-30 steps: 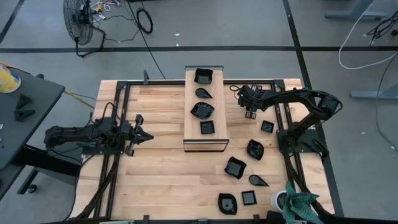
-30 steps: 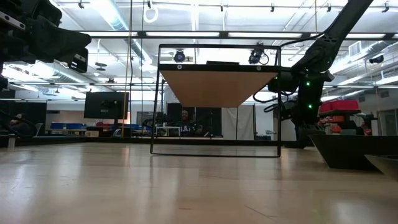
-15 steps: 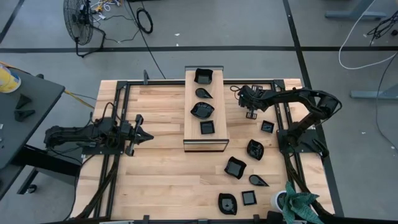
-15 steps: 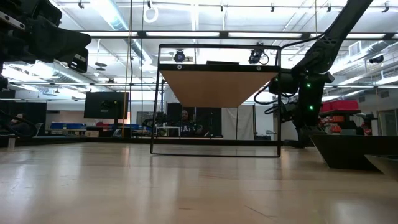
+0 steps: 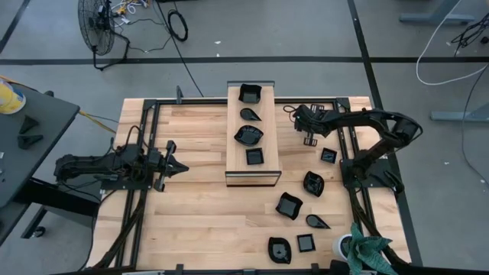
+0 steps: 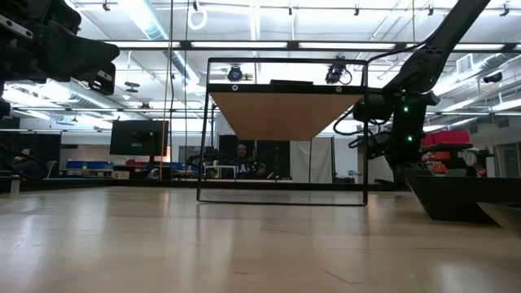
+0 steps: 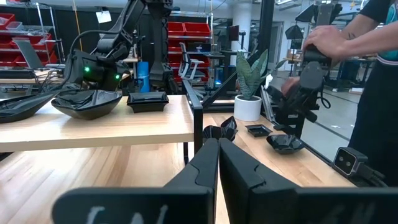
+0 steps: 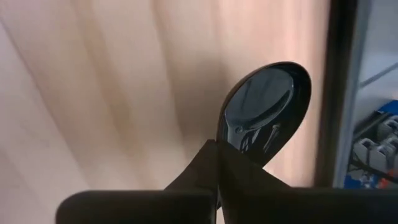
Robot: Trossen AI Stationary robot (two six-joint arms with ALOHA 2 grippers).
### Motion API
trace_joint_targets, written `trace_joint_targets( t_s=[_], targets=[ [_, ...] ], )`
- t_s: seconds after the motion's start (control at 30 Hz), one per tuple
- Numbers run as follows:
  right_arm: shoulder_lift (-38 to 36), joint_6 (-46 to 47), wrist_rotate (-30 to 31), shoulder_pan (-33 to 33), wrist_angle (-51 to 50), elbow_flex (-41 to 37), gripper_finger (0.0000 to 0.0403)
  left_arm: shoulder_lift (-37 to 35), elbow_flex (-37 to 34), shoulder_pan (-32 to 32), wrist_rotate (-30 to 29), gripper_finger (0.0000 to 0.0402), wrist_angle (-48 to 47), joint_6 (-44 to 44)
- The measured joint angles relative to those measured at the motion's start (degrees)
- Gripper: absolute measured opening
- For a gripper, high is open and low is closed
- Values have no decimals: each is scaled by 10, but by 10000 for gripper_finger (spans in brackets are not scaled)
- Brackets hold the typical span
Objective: Pick & Place Mini shaped plates
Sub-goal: Stack the drop-shaped plate on top of the drop-shaped plate on the shelf
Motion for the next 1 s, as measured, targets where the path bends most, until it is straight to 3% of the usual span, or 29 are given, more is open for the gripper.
trace_joint_targets(
  t_s=[0.23,0.47,0.7,1.0],
  targets=[
    [-58,5,8,0,-31,5,1,0,0,0,0,18,0,0],
    [-122,70,-1,8,-123,64,1,0,0,0,0,18,0,0],
    [-137,125,-103,37,-261,157,0,0,0,0,0,18,0,0],
    [-116,135,-109,113,-420,328,0,0,0,0,0,18,0,0]
  ],
)
